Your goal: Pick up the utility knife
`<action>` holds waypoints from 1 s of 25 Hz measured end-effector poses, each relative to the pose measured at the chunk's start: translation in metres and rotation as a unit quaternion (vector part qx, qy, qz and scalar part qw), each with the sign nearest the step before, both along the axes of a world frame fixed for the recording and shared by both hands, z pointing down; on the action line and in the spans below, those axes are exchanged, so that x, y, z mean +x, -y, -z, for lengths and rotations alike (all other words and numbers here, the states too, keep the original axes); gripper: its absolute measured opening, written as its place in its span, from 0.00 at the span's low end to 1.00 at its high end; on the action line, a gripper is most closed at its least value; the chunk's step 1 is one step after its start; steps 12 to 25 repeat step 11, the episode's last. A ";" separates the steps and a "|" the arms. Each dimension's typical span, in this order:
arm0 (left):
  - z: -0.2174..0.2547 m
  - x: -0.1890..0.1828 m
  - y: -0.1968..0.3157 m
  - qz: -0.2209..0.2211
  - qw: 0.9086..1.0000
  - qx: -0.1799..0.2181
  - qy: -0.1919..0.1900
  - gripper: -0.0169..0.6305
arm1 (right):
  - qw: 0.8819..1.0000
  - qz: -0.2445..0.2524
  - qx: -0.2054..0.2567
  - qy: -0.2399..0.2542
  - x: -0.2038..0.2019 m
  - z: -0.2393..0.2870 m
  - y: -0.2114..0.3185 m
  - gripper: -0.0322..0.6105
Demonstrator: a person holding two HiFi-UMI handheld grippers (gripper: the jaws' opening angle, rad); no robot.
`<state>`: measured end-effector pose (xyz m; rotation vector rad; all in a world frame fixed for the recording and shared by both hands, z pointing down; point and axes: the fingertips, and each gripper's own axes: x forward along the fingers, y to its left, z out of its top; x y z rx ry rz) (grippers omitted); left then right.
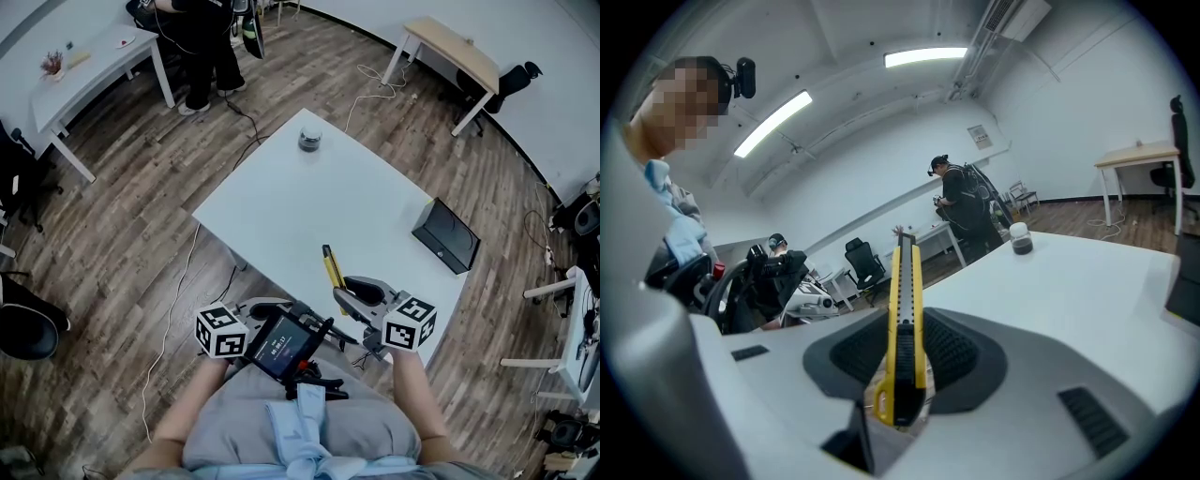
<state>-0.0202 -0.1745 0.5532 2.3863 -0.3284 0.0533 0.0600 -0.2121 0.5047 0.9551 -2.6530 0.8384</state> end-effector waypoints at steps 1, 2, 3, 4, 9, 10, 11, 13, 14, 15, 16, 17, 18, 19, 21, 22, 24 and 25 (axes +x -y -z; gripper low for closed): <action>0.000 0.000 0.000 0.000 1.000 -0.001 0.000 0.05 | 1.000 0.000 0.000 0.000 0.000 0.000 0.000 0.23; -0.001 -0.001 0.000 0.000 1.000 -0.001 0.000 0.05 | 1.000 0.000 0.000 0.000 0.000 0.000 0.000 0.23; -0.001 -0.001 0.000 0.000 1.000 -0.001 0.000 0.05 | 1.000 0.000 0.000 0.000 -0.001 0.000 0.001 0.23; -0.001 -0.001 0.000 0.000 1.000 -0.001 0.000 0.05 | 1.000 0.001 0.000 0.000 -0.001 0.000 0.001 0.23; -0.001 -0.001 0.001 0.000 1.000 -0.002 0.000 0.05 | 1.000 0.000 0.000 0.001 -0.001 0.000 0.003 0.23; -0.001 -0.001 0.001 0.000 1.000 -0.002 0.000 0.05 | 1.000 0.000 0.000 0.001 -0.001 0.000 0.003 0.23; -0.001 -0.001 0.001 0.000 1.000 -0.002 0.000 0.05 | 1.000 -0.001 -0.001 0.001 -0.001 0.000 0.003 0.23; -0.001 -0.001 0.001 0.000 1.000 -0.002 0.000 0.05 | 1.000 -0.001 -0.001 0.001 -0.001 0.000 0.003 0.23; -0.001 -0.001 0.001 0.000 1.000 -0.002 0.000 0.05 | 1.000 -0.001 -0.001 0.001 -0.001 0.000 0.003 0.23; -0.001 -0.001 0.001 0.000 1.000 -0.002 0.000 0.05 | 1.000 -0.001 -0.001 0.001 -0.001 0.000 0.003 0.23; -0.001 -0.001 0.001 0.000 1.000 -0.002 0.000 0.05 | 1.000 -0.001 -0.001 0.001 -0.001 0.000 0.003 0.23; -0.001 -0.001 0.001 0.000 1.000 -0.002 0.000 0.05 | 1.000 -0.001 -0.001 0.001 -0.001 0.000 0.003 0.23; -0.001 -0.001 0.001 0.000 1.000 -0.002 0.000 0.05 | 1.000 -0.001 -0.001 0.001 -0.001 0.000 0.003 0.23; -0.001 -0.001 0.001 0.000 1.000 -0.002 0.000 0.05 | 1.000 -0.001 -0.001 0.001 -0.001 0.000 0.003 0.23; -0.001 -0.001 0.001 0.000 1.000 -0.002 0.000 0.05 | 1.000 -0.001 -0.001 0.001 -0.001 0.000 0.003 0.23; -0.001 -0.001 0.001 0.000 1.000 -0.002 0.000 0.05 | 1.000 -0.001 -0.001 0.001 -0.001 0.000 0.003 0.23; -0.001 -0.001 0.001 0.000 1.000 -0.002 0.000 0.05 | 1.000 -0.001 -0.001 0.001 -0.001 0.000 0.003 0.23; -0.001 -0.001 0.001 0.000 1.000 -0.002 0.000 0.05 | 1.000 -0.001 -0.001 0.001 -0.001 0.000 0.003 0.23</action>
